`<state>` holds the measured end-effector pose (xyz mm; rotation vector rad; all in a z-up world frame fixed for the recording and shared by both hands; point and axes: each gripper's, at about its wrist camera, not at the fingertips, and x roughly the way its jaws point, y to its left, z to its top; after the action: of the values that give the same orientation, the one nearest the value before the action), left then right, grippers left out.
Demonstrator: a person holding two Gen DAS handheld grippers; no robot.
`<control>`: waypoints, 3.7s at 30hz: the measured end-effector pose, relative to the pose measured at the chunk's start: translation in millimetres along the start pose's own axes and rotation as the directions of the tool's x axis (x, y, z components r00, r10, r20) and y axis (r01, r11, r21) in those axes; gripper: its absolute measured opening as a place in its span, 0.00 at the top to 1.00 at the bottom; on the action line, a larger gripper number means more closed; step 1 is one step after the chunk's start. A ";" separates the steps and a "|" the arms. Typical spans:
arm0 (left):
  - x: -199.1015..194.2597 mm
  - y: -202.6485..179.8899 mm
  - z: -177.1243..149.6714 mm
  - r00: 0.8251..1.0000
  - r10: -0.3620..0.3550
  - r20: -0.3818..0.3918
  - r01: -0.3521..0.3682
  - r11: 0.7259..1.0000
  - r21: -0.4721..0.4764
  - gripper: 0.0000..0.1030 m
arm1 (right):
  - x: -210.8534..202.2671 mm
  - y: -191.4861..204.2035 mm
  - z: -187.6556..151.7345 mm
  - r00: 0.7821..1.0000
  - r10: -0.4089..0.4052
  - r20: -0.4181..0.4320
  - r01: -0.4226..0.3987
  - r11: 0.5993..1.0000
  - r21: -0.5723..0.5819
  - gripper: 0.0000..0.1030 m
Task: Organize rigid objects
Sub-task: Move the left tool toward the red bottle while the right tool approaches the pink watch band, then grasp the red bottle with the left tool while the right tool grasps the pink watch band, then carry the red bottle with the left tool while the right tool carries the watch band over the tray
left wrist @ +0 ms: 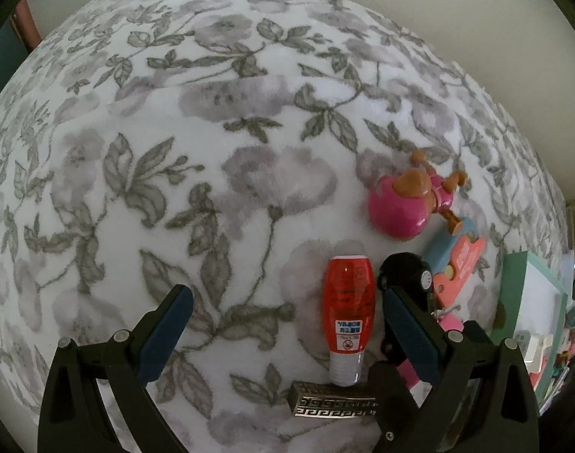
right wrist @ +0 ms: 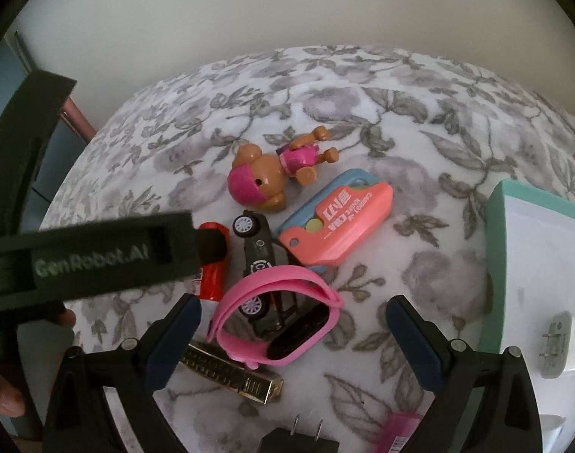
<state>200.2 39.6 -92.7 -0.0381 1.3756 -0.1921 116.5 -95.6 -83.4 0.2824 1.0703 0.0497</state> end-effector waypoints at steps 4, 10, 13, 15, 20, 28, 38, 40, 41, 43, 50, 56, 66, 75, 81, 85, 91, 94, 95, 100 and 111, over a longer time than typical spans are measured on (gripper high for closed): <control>5.5 -3.9 -2.8 1.000 0.004 -0.012 -0.004 1.000 0.010 0.02 | 2.1 -0.1 -1.6 1.000 -0.010 -0.003 0.010 1.000 -0.001 0.13; 4.7 -4.4 -4.6 1.000 -0.003 -0.005 0.003 1.000 0.007 0.10 | -3.3 -4.0 -1.4 1.000 0.004 0.011 -0.005 1.000 0.015 0.25; -1.7 -5.6 -4.4 1.000 -0.013 0.006 0.013 1.000 0.022 0.24 | -5.4 -4.9 -2.4 1.000 0.018 0.014 -0.018 1.000 0.018 0.32; -4.9 -10.6 -3.9 1.000 -0.030 0.007 0.030 0.999 0.038 0.37 | -7.5 -6.9 -4.0 1.000 0.017 0.016 -0.018 0.999 0.027 0.32; -5.5 -28.4 -5.8 0.998 -0.060 -0.004 0.060 0.995 0.084 0.56 | -13.4 -15.6 -5.7 0.999 0.030 0.024 -0.032 0.998 0.058 0.33; -5.9 -42.9 -5.9 0.998 -0.056 0.010 0.055 0.994 0.095 0.63 | -23.3 -22.5 -5.9 1.000 0.001 0.019 -0.002 0.998 0.056 0.33; -8.0 -24.5 -6.1 0.993 -0.112 0.040 0.111 0.993 0.028 0.71 | -42.1 -28.1 -4.2 0.999 -0.041 0.016 0.040 0.998 0.037 0.33; -13.9 -21.6 -4.5 0.991 -0.121 0.061 0.120 0.993 0.017 0.71 | -49.6 -29.3 -2.1 0.999 -0.045 0.024 0.044 0.998 0.036 0.33; -15.5 -20.4 -4.2 0.990 -0.123 0.067 0.122 0.992 0.011 0.71 | -52.9 -29.7 -1.1 0.998 -0.048 0.027 0.047 0.998 0.033 0.33; -21.2 -17.7 -3.1 0.990 -0.115 0.087 0.115 0.993 0.005 0.71 | -61.5 -30.3 1.1 0.998 -0.060 0.032 0.059 0.998 0.027 0.33; -50.2 -13.0 2.5 0.982 -0.100 0.163 0.102 0.995 -0.006 0.72 | -93.6 -36.7 11.9 0.995 -0.080 0.066 0.079 0.997 0.017 0.33; -83.0 -21.4 4.5 0.965 -0.095 0.245 0.094 0.995 0.016 0.72 | -130.8 -51.1 23.9 0.987 -0.103 0.126 0.099 0.994 0.037 0.33; -123.8 -68.7 -1.4 0.932 -0.154 0.327 0.121 0.985 0.119 0.71 | -181.1 -96.0 34.2 0.963 -0.155 0.220 0.135 0.985 0.106 0.33; -126.5 -128.1 -14.7 0.925 -0.213 0.315 0.141 0.961 0.236 0.71 | -215.1 -159.5 28.3 0.938 -0.256 0.234 0.204 0.952 0.227 0.33; -116.0 -170.8 -27.7 0.934 -0.221 0.281 0.125 0.938 0.322 0.71 | -232.6 -197.0 22.5 0.921 -0.304 0.242 0.233 0.930 0.283 0.33; -99.8 -200.7 -37.7 0.950 -0.197 0.240 0.094 0.918 0.384 0.71 | -235.7 -220.7 16.7 0.917 -0.329 0.226 0.247 0.913 0.325 0.33; -74.4 -241.7 -44.1 0.964 -0.180 0.197 0.075 0.893 0.444 0.71 | -223.5 -252.6 6.4 0.927 -0.335 0.169 0.251 0.888 0.384 0.33; -61.8 -254.3 -47.3 0.967 -0.179 0.183 0.076 0.884 0.462 0.71 | -208.4 -263.8 2.0 0.932 -0.340 0.124 0.269 0.880 0.391 0.33; -56.4 -256.9 -48.8 0.968 -0.177 0.181 0.073 0.881 0.468 0.71 | -202.5 -266.0 1.0 0.935 -0.337 0.111 0.271 0.880 0.390 0.33; -25.5 -265.5 -61.4 0.977 -0.108 0.185 -0.006 0.847 0.531 0.71 | -161.2 -280.9 -10.8 0.951 -0.310 0.013 0.280 0.876 0.393 0.33; 0.1 -265.9 -66.8 0.988 -0.102 0.113 0.028 0.852 0.523 0.71 | -117.8 -295.6 -33.0 0.950 -0.292 -0.112 0.312 0.860 0.404 0.33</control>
<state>104.7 -216.3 -68.9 0.3526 1.1465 -0.6065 2.6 -394.2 -71.6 0.4978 1.1561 -0.4660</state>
